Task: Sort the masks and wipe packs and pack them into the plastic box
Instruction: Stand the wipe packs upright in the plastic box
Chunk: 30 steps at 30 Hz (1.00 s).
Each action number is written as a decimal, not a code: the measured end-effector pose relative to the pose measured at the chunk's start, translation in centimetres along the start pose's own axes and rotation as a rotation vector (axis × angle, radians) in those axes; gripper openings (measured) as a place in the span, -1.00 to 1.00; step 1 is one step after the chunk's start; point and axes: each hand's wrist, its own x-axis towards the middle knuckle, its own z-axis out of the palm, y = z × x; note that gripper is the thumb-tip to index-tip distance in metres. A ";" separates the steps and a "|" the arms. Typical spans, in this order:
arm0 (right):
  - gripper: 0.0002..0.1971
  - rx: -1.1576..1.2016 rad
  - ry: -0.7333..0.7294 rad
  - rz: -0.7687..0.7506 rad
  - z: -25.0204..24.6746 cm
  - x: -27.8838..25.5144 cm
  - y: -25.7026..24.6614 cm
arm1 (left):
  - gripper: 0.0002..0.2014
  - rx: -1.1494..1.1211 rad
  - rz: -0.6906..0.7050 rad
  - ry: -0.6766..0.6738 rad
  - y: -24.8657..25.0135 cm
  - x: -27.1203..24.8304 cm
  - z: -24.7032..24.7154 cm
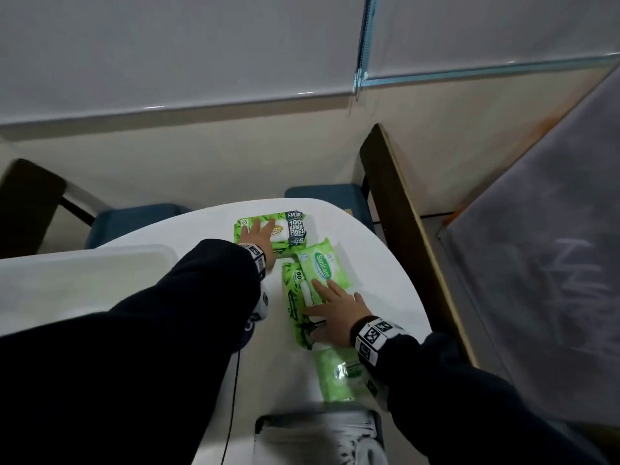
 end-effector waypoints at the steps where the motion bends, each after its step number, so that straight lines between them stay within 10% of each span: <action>1: -0.37 0.000 0.008 0.003 -0.1 -0.1 0.3 | 0.09 0.035 -0.014 0.039 0.0 -0.3 0.5; 13: -0.35 0.100 -0.020 -0.008 -1.1 0.5 2.1 | -0.03 -0.462 -0.269 0.154 0.2 -4.4 3.3; 17: -0.58 0.819 0.264 0.051 -2.9 -0.2 1.3 | -0.05 -0.918 -0.391 0.232 1.4 -6.8 0.7; 19: -0.84 1.219 0.469 0.095 -4.9 -0.8 -0.1 | -0.07 -1.104 -0.342 0.272 2.2 -8.3 -1.0; 22: -0.72 1.647 0.361 0.069 -8.7 -1.9 -3.1 | -0.19 -1.173 -0.142 0.291 2.6 -12.0 -4.6; 26: -0.35 1.968 0.254 -0.103 -13.4 -4.8 -5.8 | -0.24 -0.811 0.244 0.223 0.2 -18.6 -10.6; 30: -0.52 2.004 0.257 -0.176 -14.3 -8.0 -10.5 | -0.09 -0.452 0.349 0.393 -6.1 -23.4 -14.1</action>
